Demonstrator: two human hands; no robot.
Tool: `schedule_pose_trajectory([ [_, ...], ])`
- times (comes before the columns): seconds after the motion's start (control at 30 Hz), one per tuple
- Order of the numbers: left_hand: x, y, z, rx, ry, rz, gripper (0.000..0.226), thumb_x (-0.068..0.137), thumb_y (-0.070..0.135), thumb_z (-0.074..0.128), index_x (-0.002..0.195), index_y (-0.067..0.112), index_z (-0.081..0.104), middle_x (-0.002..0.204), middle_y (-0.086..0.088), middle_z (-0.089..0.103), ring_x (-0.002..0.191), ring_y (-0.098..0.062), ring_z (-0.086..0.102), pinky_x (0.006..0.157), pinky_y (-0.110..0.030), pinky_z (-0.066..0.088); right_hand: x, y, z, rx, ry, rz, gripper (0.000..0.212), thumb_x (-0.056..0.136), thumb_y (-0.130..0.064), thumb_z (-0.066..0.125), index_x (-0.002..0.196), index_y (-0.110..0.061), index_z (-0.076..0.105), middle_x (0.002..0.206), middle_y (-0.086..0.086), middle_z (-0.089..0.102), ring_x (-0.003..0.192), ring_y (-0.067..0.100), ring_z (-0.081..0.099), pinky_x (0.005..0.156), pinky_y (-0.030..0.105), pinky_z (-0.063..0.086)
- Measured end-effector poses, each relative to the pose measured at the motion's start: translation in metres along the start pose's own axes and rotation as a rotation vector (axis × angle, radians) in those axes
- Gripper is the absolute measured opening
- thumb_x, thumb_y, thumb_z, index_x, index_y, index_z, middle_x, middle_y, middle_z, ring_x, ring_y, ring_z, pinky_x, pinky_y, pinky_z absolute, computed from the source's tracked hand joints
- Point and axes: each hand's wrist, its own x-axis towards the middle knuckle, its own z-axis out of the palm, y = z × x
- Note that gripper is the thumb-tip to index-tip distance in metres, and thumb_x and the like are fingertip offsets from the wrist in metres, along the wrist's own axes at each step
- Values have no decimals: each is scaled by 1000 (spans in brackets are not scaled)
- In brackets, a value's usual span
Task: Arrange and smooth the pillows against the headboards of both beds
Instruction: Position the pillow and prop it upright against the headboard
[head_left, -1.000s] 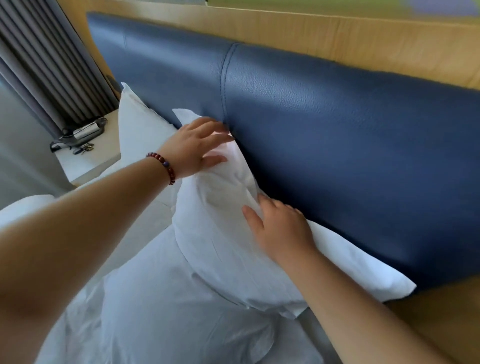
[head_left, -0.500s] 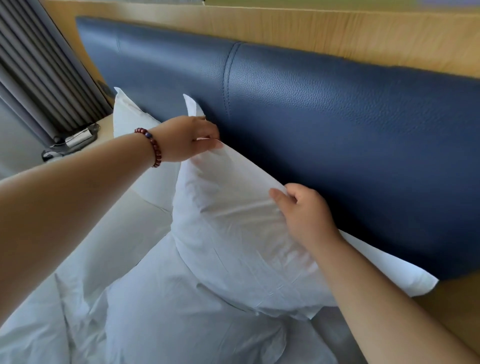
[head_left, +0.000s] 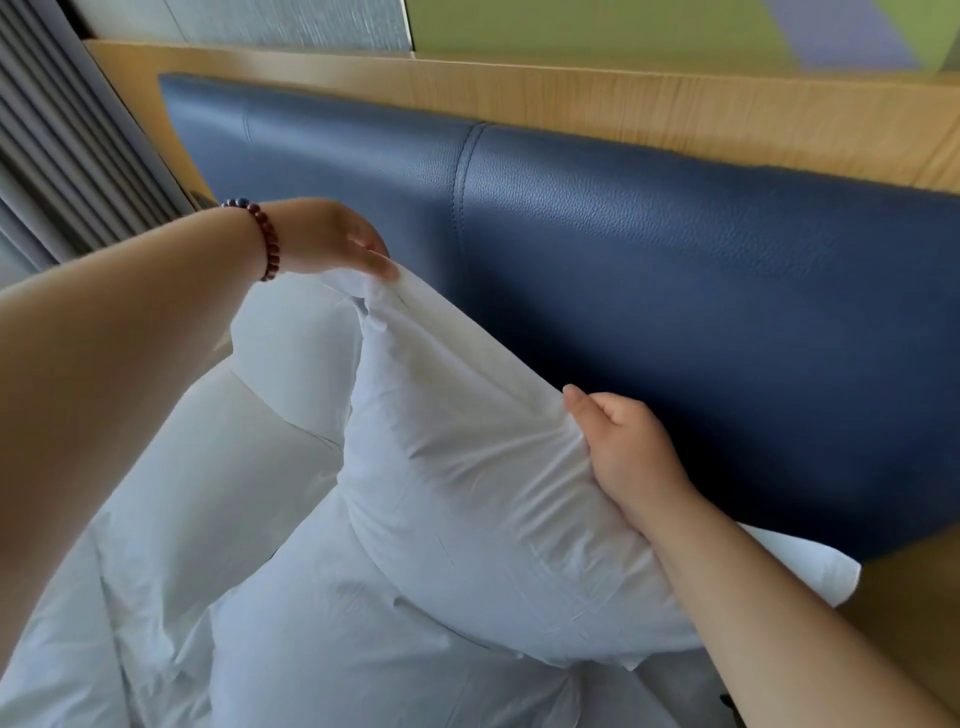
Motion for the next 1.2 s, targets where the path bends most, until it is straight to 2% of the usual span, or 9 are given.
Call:
schedule_pose_trajectory([
  [0.2,12,-8,24,-580,-47,-100,13,88,31,70,85,18,73,81,-1,71,79,-20,63,79,-33,51,5,4,-2,18,-3,16,55,98,-41,53,63,-5,31,57,6,34,55,18,32,56,33,31],
  [0.4,23,-15,58,-709,-29,-154,10,89,29,69,89,20,72,90,-3,70,84,-20,61,81,-32,51,8,8,4,-186,76,-39,48,99,-37,50,63,-10,34,53,1,39,51,15,33,52,32,31],
  [0.5,26,-26,57,-648,5,-190,12,86,33,71,88,21,73,85,-1,70,76,-20,61,67,-28,49,0,0,9,-448,249,-228,31,100,-36,43,86,-15,61,80,0,64,72,23,58,64,35,47],
  [0.6,26,-44,55,-552,52,-233,22,86,34,72,101,17,74,104,-3,70,95,-22,61,90,-33,49,-15,-11,20,-682,237,-498,51,101,-47,33,130,-14,60,130,6,60,118,28,55,96,41,45],
  [0.77,21,-30,60,-18,187,-266,30,97,29,54,108,6,71,116,-9,66,117,-29,53,97,-30,36,-19,2,32,-851,-50,-301,97,89,-66,-15,141,-16,50,145,1,53,137,20,45,111,36,33],
  [0.87,10,-6,61,136,471,-100,29,97,26,47,109,14,71,113,-15,67,107,-36,59,91,-39,46,-15,8,37,-844,-45,-322,94,90,-66,-12,142,-16,48,146,-1,51,136,17,45,110,34,33],
  [0.97,-3,30,70,-9,704,403,27,94,23,49,100,14,73,102,-9,70,97,-32,63,87,-34,46,-14,6,41,-839,-66,-314,87,89,-64,-3,146,-17,43,150,0,46,140,17,40,113,34,29],
  [1.07,-20,68,100,-20,416,834,38,95,37,45,96,14,75,96,-2,72,91,-19,62,88,-30,47,-14,2,42,-827,-26,-269,94,89,-68,-7,144,-13,46,147,6,49,139,22,42,113,37,31],
  [1.2,-7,38,136,320,183,540,70,92,60,13,122,24,65,126,4,64,123,-21,52,113,-41,30,-27,14,22,-928,-29,-235,87,94,-65,1,133,-10,56,133,9,62,125,27,56,102,39,43],
])
